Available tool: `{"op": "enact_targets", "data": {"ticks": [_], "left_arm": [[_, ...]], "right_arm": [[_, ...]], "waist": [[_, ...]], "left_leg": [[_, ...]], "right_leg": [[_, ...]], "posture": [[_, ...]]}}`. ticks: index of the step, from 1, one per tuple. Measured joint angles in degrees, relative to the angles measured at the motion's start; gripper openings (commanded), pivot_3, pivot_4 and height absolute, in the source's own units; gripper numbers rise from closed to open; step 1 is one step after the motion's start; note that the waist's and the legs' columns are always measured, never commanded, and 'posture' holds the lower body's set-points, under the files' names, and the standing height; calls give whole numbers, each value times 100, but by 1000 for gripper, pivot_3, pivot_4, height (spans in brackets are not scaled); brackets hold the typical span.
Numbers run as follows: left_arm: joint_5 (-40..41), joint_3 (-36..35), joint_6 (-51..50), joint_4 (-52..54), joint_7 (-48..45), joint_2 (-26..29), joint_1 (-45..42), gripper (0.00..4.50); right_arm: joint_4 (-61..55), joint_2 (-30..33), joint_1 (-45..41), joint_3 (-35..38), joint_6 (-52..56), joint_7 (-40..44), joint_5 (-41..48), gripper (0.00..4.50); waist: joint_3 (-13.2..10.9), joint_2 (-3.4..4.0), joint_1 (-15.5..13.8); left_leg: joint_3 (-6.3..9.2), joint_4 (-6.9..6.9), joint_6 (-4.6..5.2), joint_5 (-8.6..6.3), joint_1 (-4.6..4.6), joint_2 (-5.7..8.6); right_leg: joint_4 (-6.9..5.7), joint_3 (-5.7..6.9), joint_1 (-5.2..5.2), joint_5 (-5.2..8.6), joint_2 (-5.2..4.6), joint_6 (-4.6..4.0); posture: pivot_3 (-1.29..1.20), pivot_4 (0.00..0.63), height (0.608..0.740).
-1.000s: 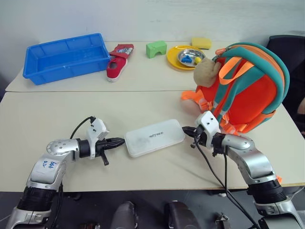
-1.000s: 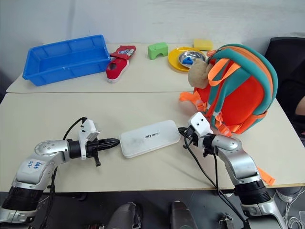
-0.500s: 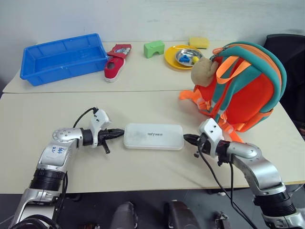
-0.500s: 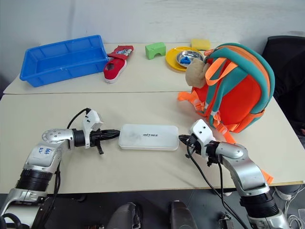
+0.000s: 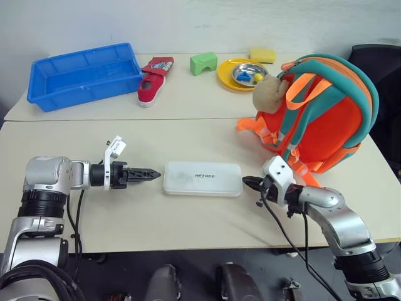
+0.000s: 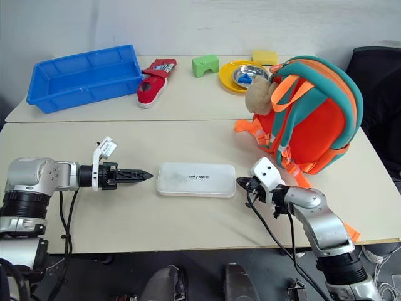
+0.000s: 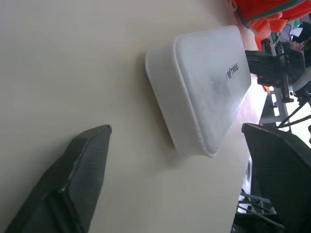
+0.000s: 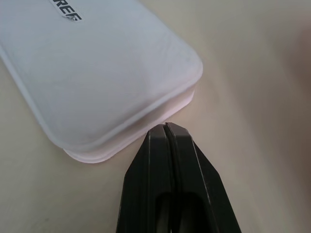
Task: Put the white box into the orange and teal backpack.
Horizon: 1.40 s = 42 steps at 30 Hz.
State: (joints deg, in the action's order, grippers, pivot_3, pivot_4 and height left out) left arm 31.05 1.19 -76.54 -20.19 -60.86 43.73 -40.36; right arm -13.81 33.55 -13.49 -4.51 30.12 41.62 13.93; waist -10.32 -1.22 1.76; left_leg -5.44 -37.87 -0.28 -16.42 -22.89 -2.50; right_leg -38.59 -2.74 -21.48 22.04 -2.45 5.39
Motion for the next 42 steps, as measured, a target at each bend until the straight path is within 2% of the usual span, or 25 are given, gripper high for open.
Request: {"op": "enact_targets", "data": {"ticks": [14,17,21,28,29,32,35,38,42], "left_arm": [[-336,327,57,-818,410,-1528,-990,4462],[-279,316,-72,-926,373,-1635,-1049,4462],[-225,322,-103,-1007,349,-1663,-1057,3575],[210,181,-585,-850,105,-1597,-1041,1511],[241,164,-625,-774,110,-1568,-1039,1342],[377,-145,-846,-499,271,-1563,-875,1275],[558,-636,-1164,-237,550,-1720,-724,1273],[874,-1515,-1467,116,905,-2041,-596,1273],[1500,-2106,-1585,686,1357,-2050,-271,1273]], "right_arm": [[12,-71,1,2,0,-97,-118,0],[-9,-71,41,4,0,-129,-117,0],[-42,-71,151,6,-5,-156,-117,0],[-211,-69,382,68,-24,-265,-118,0],[-218,-69,404,71,-25,-283,-118,0],[-444,-66,618,305,1,-398,-97,0],[-904,-87,918,991,285,-528,324,577],[-1557,-125,1527,1859,690,-635,899,1546],[-2090,-153,2095,3013,1308,-876,1645,2899]], "waist": [[14,17,-278],[14,17,-269],[13,16,-235],[7,6,-104],[7,6,-92],[7,7,-48],[5,5,-28],[5,5,-59],[5,5,-28]], "left_leg": [[25,-24,53,8,3,81],[24,-25,63,3,-3,87],[24,-24,62,4,-21,86],[28,-18,48,11,-31,75],[29,-17,46,13,-31,75],[31,-13,44,14,-32,74],[34,-13,44,14,-33,73],[49,-12,43,14,-38,73],[48,-12,37,17,-34,74]], "right_leg": [[-7,28,30,0,-76,1],[-5,29,27,0,-82,2],[-6,32,8,0,-81,2],[-6,37,-3,0,-72,3],[-5,37,-3,0,-72,3],[-5,38,-4,1,-72,5],[-7,41,-4,2,-73,7],[-6,57,-1,3,-75,8],[-4,56,6,4,-76,10]], "posture": [[0,150,740],[0,150,740],[0,150,740],[0,150,740],[0,150,740],[0,150,740],[0,150,740],[0,150,740],[0,150,740]]}}
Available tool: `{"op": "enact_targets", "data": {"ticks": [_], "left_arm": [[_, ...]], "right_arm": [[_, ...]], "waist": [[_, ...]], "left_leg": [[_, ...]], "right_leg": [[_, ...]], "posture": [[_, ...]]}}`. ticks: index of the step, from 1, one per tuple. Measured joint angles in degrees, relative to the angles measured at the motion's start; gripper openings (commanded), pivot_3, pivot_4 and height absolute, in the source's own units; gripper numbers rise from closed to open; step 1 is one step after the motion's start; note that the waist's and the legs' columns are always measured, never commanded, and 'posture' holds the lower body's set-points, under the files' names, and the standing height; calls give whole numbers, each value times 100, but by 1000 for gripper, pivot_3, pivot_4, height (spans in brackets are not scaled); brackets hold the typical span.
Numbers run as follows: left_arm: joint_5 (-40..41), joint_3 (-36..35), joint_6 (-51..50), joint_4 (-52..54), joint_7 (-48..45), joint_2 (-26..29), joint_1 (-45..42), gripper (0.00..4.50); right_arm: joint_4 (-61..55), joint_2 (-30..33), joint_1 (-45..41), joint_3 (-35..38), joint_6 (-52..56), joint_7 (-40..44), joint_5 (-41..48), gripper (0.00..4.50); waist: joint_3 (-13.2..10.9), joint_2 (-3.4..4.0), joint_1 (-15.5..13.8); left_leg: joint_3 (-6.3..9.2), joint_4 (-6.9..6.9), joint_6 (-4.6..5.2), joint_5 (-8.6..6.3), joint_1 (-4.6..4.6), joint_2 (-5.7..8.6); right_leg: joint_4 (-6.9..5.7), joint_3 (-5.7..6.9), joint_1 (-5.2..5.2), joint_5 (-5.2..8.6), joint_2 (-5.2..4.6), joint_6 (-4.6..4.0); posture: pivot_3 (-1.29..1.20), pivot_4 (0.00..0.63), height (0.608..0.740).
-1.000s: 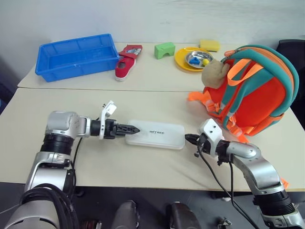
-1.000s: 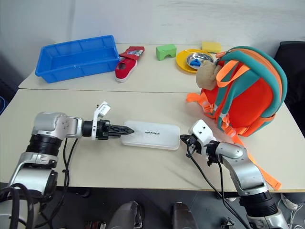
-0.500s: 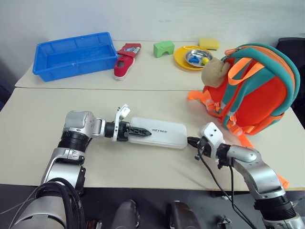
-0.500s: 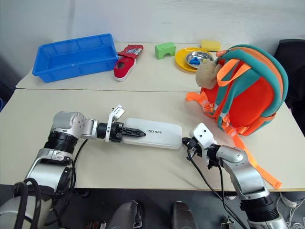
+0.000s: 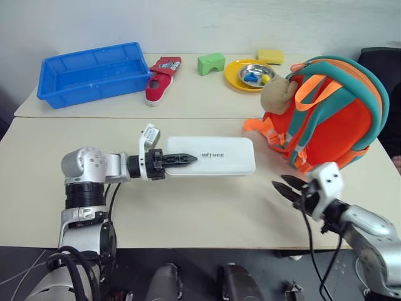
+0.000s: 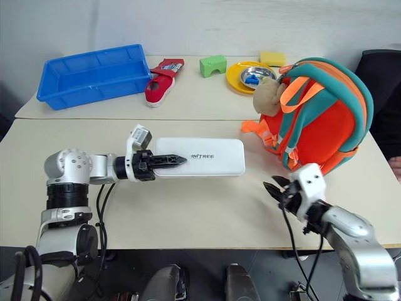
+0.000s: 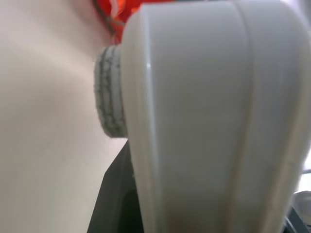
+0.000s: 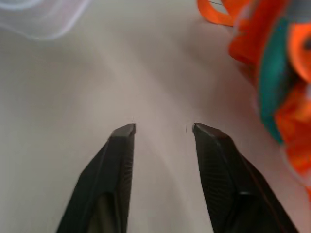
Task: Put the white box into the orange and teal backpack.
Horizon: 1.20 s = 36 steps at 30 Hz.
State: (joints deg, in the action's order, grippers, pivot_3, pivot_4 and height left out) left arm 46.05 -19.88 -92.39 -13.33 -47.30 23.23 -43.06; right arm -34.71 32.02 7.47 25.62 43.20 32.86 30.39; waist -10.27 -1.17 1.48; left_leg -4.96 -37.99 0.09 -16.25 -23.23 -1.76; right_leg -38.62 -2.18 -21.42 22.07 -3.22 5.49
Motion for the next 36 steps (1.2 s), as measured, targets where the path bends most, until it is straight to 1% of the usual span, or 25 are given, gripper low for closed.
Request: {"op": "enact_targets", "data": {"ticks": [2,4,5,8,11,14,17,18,20,25,27,28,29,32,36], "left_arm": [[245,-169,-16,125,284,-20,48,1273],[436,-336,-22,234,615,-64,44,1273],[461,-429,-24,262,777,-93,27,1273],[449,-737,-8,348,1208,-256,-32,1273],[446,-966,76,370,1454,-303,-96,1273],[445,-1077,214,391,1584,-299,-122,1273],[447,-1092,309,404,1701,-320,-156,1273],[450,-1092,322,415,1728,-321,-166,1273],[450,-1089,379,461,1764,-321,-165,1273],[470,-1071,516,660,1800,-318,-164,1273],[470,-1069,554,660,1853,-320,-164,1273],[470,-1070,572,660,1862,-319,-164,1273],[479,-1069,601,660,1863,-309,-161,1273],[495,-1045,682,658,1825,-211,-162,1273],[518,-907,965,598,1594,86,-196,1273]], "right_arm": [[-70,-2,-164,417,238,-236,305,3584],[-35,-3,-681,626,443,-556,564,4321],[27,-9,-963,635,508,-689,671,4467],[375,-170,-1687,515,667,-1003,899,4467],[960,-346,-2342,110,691,-1186,920,4467],[1503,-367,-2842,-282,552,-1253,751,4467],[2357,-539,-3522,-509,202,-1369,463,4467],[2653,-590,-3730,-546,60,-1383,385,4300],[2942,-585,-3867,-563,-136,-1374,265,3917],[3108,-557,-3706,-717,-335,-1148,110,2354],[3057,-518,-3617,-733,-336,-1016,115,1613],[3013,-468,-3573,-741,-328,-932,131,1365],[2851,-357,-3486,-767,-274,-758,232,954],[2227,-85,-3217,-799,30,-268,680,59],[1258,563,-2677,-669,552,522,1656,27]], "waist": [[-2,-4,28],[-2,-4,34],[-2,-4,31],[-2,-4,11],[-3,-4,14],[-3,-4,17],[-3,-5,21],[-4,-5,19],[-3,-5,10],[-4,-5,24],[-4,-5,32],[-4,-5,30],[-4,-4,26],[-5,-4,22],[-6,-7,9]], "left_leg": [[-1,0,-5,3,3,-1],[0,2,-12,8,11,-2],[1,6,-19,12,12,-4],[8,12,-25,16,9,-8],[6,13,-24,17,3,-5],[3,12,-21,18,1,-3],[3,11,-18,20,0,0],[4,11,-18,20,0,-2],[6,16,-19,20,0,-2],[3,20,-19,20,-4,-2],[3,20,-21,22,-3,-4],[3,20,-22,22,-3,-5],[3,23,-23,23,-3,-5],[3,31,-25,23,-3,-7],[5,37,-26,23,-3,-6]], "right_leg": [[-2,0,0,0,2,1],[-10,0,-1,0,3,1],[-11,1,-2,0,7,1],[-6,6,-6,0,13,1],[-1,5,-10,0,11,1],[3,5,-11,0,8,1],[0,6,-12,0,5,1],[-2,9,-12,0,5,1],[-1,12,-12,0,5,1],[0,11,-12,0,4,1],[2,12,-14,0,6,1],[2,12,-14,0,7,1],[3,12,-15,0,8,1],[4,13,-16,0,10,1],[22,15,-13,0,10,1]], "posture": [[0,150,740],[0,150,740],[0,150,740],[0,150,740],[0,150,740],[0,150,740],[0,150,740],[0,150,740],[0,150,740],[0,150,740],[0,150,740],[0,150,740],[0,150,740],[0,150,740],[0,150,740]]}}
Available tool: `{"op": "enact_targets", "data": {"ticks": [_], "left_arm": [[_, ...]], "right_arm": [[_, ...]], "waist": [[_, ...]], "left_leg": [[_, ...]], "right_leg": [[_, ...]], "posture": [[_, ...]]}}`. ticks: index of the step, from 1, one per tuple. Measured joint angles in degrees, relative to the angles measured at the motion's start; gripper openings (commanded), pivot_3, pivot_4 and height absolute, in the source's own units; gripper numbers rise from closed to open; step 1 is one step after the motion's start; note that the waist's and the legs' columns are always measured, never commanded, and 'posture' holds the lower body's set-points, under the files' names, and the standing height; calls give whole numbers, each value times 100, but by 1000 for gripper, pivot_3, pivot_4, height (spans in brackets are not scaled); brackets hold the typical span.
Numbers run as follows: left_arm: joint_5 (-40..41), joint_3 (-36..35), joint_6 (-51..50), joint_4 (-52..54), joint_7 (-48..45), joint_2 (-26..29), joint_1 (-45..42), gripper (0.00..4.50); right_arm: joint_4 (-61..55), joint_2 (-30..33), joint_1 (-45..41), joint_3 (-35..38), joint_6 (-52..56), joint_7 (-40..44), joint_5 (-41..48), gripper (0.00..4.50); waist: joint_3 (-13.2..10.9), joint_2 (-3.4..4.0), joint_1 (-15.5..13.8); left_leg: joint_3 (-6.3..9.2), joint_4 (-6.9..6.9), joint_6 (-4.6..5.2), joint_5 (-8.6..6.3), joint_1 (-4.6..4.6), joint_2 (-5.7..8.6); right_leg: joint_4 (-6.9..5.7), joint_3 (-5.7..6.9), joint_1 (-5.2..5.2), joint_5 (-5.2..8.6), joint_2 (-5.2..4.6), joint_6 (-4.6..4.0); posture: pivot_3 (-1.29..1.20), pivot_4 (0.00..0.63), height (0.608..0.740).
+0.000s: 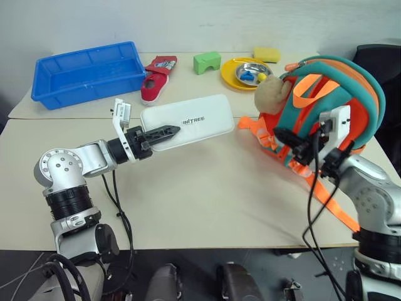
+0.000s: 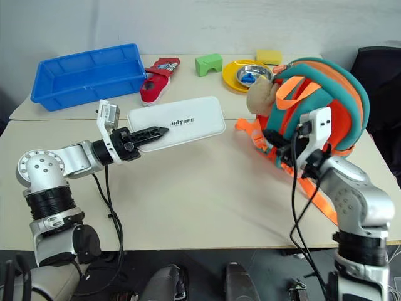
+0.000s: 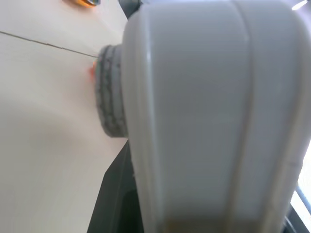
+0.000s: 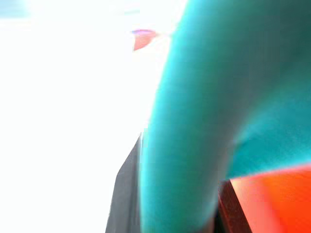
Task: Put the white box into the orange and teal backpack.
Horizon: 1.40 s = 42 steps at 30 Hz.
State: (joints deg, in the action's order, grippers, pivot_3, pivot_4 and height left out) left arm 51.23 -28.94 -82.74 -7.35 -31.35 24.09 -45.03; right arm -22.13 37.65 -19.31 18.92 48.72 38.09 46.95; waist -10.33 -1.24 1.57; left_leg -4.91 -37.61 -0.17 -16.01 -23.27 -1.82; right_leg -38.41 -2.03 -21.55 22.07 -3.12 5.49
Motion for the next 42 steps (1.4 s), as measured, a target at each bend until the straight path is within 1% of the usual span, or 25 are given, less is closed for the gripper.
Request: {"op": "enact_targets", "data": {"ticks": [4,7,10,12,14,16,19,23,25,29,32,39,42], "left_arm": [[19,341,345,-88,-485,233,-165,1273],[114,357,510,-331,-807,358,-475,1273],[290,381,725,-440,-1198,385,-791,1273],[315,569,1016,-431,-1514,376,-938,1273],[253,837,1313,-355,-1787,387,-975,1273],[160,1214,1565,-133,-2128,431,-955,1273],[-217,1872,2249,211,-2735,656,-841,1273],[-913,2417,3320,154,-3231,869,-741,1273],[-1343,2713,3888,-99,-3417,903,-742,1273],[-1933,3031,4774,-670,-3686,820,-832,1273],[-2146,3097,5114,-892,-3821,752,-946,1273],[-2482,3449,5568,-1158,-4331,443,-1306,1273],[-2651,3688,5764,-1250,-4538,224,-1379,1273]], "right_arm": [[-579,759,588,555,551,587,1135,27],[-897,1331,1144,1087,792,1090,1763,27],[-1076,1732,1508,1531,954,1503,2290,27],[-1111,2033,1768,1882,1129,1746,2702,27],[-1123,2189,1911,2146,1200,1875,2925,27],[-1117,2275,2030,2331,1264,1900,3056,27],[-1018,2331,2083,2549,1294,1823,3255,27],[-874,2396,2227,2674,1320,1775,3304,27],[-856,2406,2266,2674,1325,1759,3270,27],[-786,2441,2283,2674,1317,1736,3238,27],[-781,2446,2292,2675,1316,1737,3243,27],[-791,2525,2194,2632,1320,1711,3336,27],[-793,2525,1967,2390,1246,1616,3320,27]], "waist": [[-4,-6,-26],[-14,-23,-34],[-16,-26,-12],[-16,-26,-9],[-16,-27,-4],[-18,-30,-8],[-18,-30,0],[-18,-30,-16],[-18,-30,-35],[-19,-31,-101],[-19,-31,-145],[-20,-33,-156],[-20,-33,-151]], "left_leg": [[5,-1,4,1,-1,6],[9,4,5,1,-2,3],[10,7,5,1,0,4],[10,11,5,2,1,4],[10,14,6,3,2,2],[10,14,5,4,2,2],[9,15,6,4,3,4],[11,14,10,8,5,3],[11,14,16,11,4,7],[10,10,24,10,-1,10],[11,11,26,9,-2,9],[12,7,30,9,-5,11],[13,7,30,9,-4,10]], "right_leg": [[9,4,8,0,-6,0],[17,7,10,0,-4,0],[23,8,15,0,-4,0],[29,8,16,0,-4,0],[31,7,17,0,-2,0],[32,7,17,0,-2,0],[34,3,19,0,-2,0],[36,4,22,0,0,0],[38,3,24,-3,-3,4],[45,2,25,-7,-6,11],[45,3,24,-8,-6,12],[43,4,24,-9,-8,14],[42,5,24,-9,-7,14]], "posture": [[0,150,740],[0,150,740],[0,150,740],[0,150,740],[0,150,740],[0,150,740],[0,150,740],[0,150,740],[0,150,740],[0,150,740],[0,150,740],[0,150,740],[0,150,740]]}}
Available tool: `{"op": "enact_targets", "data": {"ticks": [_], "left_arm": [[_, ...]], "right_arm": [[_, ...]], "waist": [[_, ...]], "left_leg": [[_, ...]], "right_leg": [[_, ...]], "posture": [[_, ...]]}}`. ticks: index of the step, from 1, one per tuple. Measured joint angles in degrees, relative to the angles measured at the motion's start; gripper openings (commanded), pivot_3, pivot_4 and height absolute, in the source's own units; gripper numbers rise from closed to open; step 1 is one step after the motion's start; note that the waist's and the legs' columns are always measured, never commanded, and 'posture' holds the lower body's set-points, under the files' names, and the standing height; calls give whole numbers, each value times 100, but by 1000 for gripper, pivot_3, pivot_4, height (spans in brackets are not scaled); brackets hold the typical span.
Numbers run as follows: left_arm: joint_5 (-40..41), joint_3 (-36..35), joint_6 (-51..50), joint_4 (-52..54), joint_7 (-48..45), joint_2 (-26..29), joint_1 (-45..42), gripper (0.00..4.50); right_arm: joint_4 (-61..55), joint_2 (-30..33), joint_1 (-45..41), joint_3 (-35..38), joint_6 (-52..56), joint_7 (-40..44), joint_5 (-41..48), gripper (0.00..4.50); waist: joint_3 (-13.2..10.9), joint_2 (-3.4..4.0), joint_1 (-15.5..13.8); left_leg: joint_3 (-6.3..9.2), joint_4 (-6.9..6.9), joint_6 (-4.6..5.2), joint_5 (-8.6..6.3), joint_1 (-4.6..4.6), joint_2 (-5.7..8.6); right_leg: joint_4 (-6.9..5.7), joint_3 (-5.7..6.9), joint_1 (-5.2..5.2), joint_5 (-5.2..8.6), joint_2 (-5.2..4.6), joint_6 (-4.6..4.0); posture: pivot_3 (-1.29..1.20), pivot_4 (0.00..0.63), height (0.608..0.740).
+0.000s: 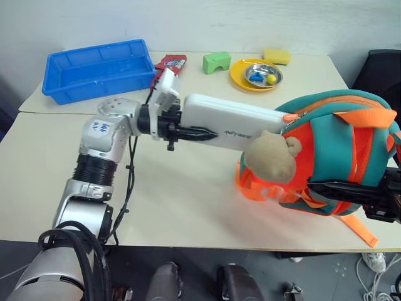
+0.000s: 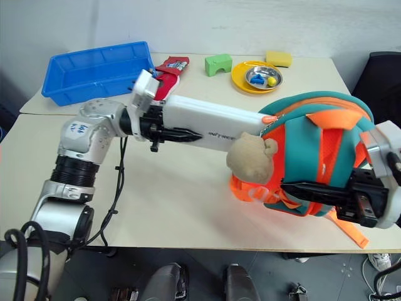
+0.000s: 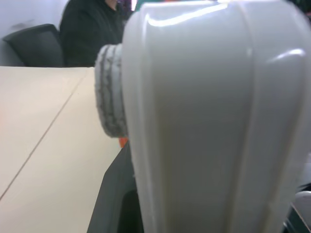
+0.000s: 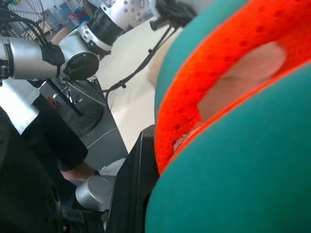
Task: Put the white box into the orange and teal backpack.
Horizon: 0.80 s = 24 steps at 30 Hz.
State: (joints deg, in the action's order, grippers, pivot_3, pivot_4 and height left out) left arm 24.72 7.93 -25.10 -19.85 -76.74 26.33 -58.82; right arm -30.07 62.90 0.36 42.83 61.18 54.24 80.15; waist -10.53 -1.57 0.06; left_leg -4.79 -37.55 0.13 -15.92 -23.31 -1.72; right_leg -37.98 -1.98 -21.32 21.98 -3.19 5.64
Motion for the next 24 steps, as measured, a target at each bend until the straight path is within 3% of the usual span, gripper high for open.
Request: {"op": "enact_targets", "data": {"ticks": [4,10,15,20,24], "left_arm": [[-294,269,315,-322,-45,-519,-244,1273],[-944,639,780,-670,655,-1589,-368,1273],[-1311,854,726,-646,1419,-2170,-342,2805],[-1294,744,339,-116,1602,-1820,-71,4312],[-828,193,-331,481,1313,-899,244,4460]], "right_arm": [[-22,0,-246,-393,-118,-59,-98,27],[-115,-109,-513,-833,-320,-307,-169,27],[-145,-306,-556,-1062,-458,-641,-248,0],[-259,-350,-317,-1067,-500,-775,-254,0],[-335,-466,-27,-985,-527,-872,-306,0]], "waist": [[0,0,-6],[-2,-3,-10],[-2,-3,12],[-1,-2,23],[0,0,71]], "left_leg": [[0,-1,1,0,-2,2],[1,-11,8,-4,-11,3],[1,-9,8,-3,-9,1],[3,0,1,1,0,-7],[5,3,-5,4,2,-9]], "right_leg": [[2,0,-2,0,-1,0],[2,-1,-4,-1,-2,2],[-2,-4,-6,-2,0,3],[-9,-6,-6,-2,9,2],[-15,-5,-8,-1,9,2]], "posture": [[0,150,740],[0,150,740],[0,150,740],[0,150,740],[0,150,740]]}}
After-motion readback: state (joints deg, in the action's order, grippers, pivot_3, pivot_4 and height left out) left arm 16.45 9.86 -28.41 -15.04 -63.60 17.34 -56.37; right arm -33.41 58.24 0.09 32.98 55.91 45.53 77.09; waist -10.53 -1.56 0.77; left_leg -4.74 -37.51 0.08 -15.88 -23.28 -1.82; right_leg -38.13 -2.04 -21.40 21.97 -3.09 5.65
